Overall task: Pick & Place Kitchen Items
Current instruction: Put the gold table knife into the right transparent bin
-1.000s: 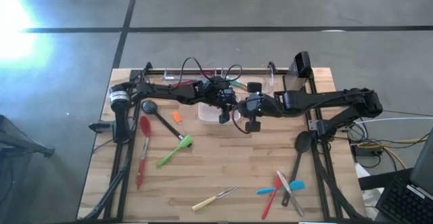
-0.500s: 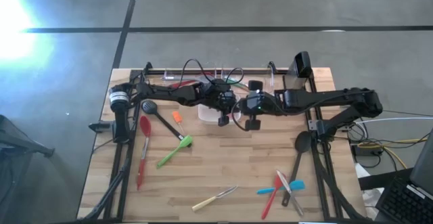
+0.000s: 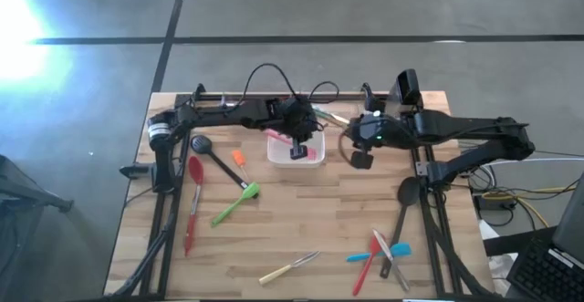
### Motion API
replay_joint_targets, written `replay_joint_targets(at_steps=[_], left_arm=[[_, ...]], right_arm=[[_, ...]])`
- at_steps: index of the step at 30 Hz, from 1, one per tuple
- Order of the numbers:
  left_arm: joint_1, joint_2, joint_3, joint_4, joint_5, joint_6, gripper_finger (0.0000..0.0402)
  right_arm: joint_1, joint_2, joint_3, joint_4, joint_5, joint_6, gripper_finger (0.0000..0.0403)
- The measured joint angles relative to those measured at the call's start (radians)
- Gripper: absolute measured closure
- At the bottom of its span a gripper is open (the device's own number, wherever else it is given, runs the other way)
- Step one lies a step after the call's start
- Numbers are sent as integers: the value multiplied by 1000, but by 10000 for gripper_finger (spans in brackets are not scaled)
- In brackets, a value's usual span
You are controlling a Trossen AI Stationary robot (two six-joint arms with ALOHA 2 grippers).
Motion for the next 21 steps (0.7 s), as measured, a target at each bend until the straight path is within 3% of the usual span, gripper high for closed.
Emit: replay_joint_targets(at_steps=[6, 13, 21], left_arm=[[2, 0, 82, -106, -166, 119, 379], [8, 28, 132, -58, -368, 333, 379], [16, 243, 340, -163, -542, 484, 379]], right_arm=[[22, -31, -26, -8, -46, 36, 270], [24, -35, -57, -54, -51, 61, 279], [23, -66, -68, -95, -51, 84, 299]])
